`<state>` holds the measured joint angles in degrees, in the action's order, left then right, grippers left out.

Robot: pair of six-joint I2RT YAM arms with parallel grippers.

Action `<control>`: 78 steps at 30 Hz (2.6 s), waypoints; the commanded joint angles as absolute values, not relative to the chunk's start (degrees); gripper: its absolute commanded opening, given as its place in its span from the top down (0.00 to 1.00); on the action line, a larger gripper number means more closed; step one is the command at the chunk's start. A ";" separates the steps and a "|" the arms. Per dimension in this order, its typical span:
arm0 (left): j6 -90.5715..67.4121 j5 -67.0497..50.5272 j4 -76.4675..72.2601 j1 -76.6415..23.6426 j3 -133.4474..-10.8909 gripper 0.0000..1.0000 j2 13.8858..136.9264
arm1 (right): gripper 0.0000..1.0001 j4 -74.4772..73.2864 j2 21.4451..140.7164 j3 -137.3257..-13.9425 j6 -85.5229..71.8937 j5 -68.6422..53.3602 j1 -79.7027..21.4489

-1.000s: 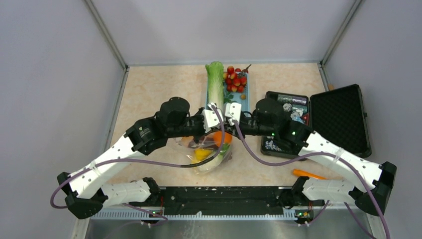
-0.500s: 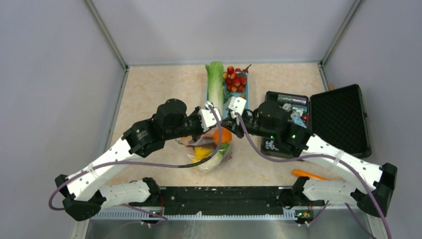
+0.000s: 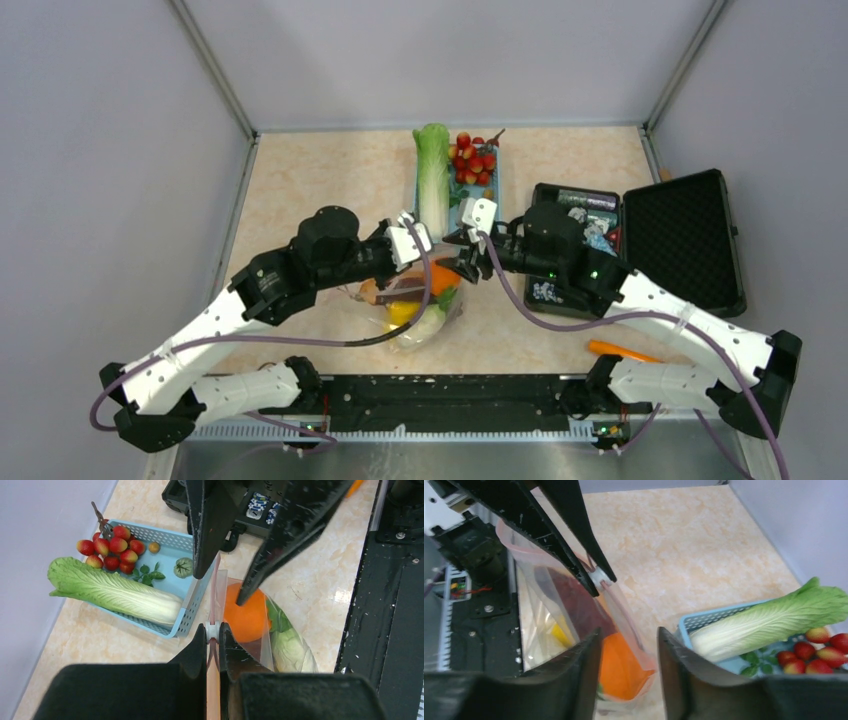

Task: Place the food in the zip-top bag and seal the zipper
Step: Zip the zipper food storage bag at the center of the board.

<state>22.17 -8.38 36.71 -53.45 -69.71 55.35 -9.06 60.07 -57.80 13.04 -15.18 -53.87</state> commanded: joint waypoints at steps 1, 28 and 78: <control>21.61 -11.74 36.60 -53.53 -71.71 1.00 55.79 | 0.47 -9.84 60.14 -60.90 16.70 -22.19 -53.72; 20.11 -7.78 40.95 -53.60 -71.24 1.00 54.31 | 1.00 -14.24 60.80 -63.27 16.09 -9.01 -53.63; 8.08 21.89 48.73 -53.53 -61.92 0.61 35.82 | 1.00 -4.78 57.48 -55.89 1.39 -5.49 -43.33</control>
